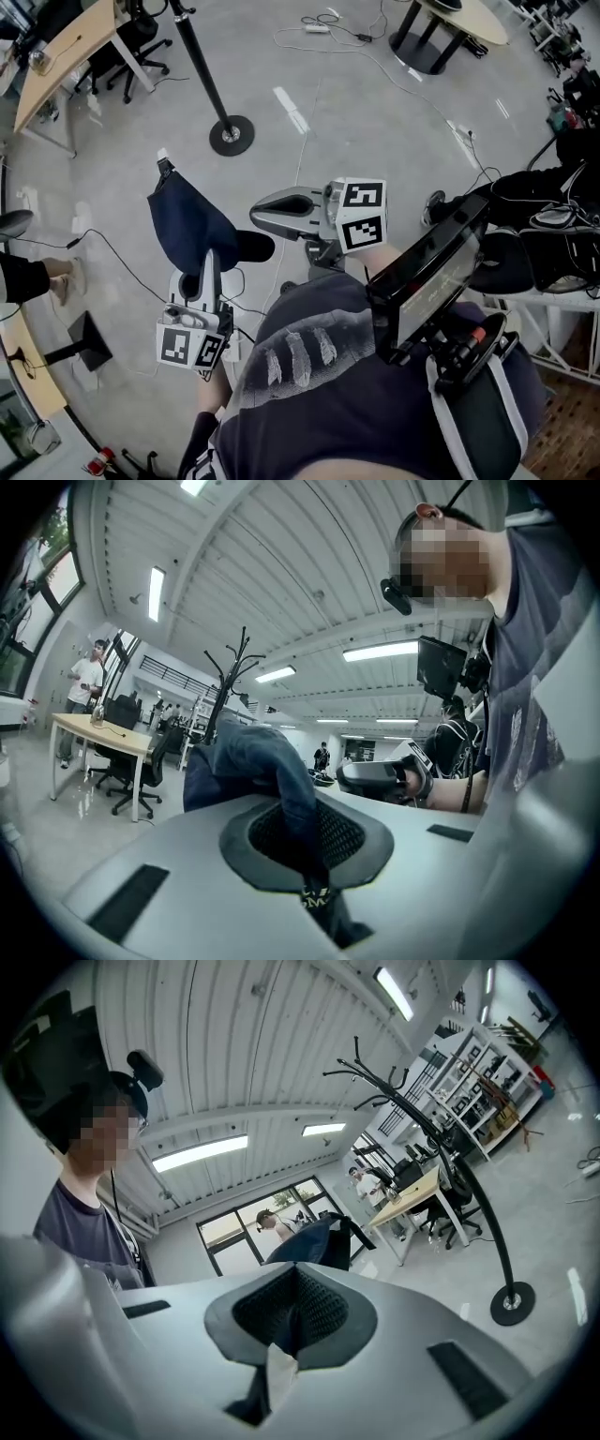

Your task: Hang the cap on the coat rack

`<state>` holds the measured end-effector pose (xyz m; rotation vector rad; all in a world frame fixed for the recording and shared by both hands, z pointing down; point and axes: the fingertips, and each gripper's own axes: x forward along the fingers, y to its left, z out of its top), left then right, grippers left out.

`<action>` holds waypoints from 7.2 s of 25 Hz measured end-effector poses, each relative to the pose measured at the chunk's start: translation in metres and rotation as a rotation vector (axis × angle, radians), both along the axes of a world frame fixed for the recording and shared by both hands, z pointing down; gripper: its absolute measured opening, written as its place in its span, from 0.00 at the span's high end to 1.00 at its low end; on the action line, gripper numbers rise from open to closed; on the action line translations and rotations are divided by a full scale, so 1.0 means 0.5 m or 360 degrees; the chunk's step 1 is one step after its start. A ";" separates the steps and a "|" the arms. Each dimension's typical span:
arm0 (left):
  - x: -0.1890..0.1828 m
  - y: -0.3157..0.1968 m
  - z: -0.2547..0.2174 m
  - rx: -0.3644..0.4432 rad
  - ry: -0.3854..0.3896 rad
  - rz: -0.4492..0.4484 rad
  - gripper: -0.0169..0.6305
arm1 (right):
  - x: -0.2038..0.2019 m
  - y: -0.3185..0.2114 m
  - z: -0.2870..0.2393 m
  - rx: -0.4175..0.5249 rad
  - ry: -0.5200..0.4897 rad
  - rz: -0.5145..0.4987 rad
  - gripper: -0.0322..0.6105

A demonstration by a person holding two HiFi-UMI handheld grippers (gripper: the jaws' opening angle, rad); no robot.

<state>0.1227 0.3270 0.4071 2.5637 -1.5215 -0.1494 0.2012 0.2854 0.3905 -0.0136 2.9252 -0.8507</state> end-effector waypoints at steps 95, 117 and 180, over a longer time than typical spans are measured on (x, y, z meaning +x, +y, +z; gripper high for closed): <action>-0.280 -0.736 -0.125 0.0076 -0.0252 -0.0507 0.95 | -0.186 -0.734 0.012 -0.0099 -0.0011 -0.0308 0.94; -0.753 -0.746 -0.074 0.0126 -0.0044 -0.0196 0.95 | -0.744 -0.733 0.000 -0.0091 0.0198 -0.0252 0.94; -0.879 -1.185 -0.046 0.0066 -0.0422 -0.0013 0.95 | -0.903 -1.144 0.017 -0.0115 0.0116 -0.0135 0.94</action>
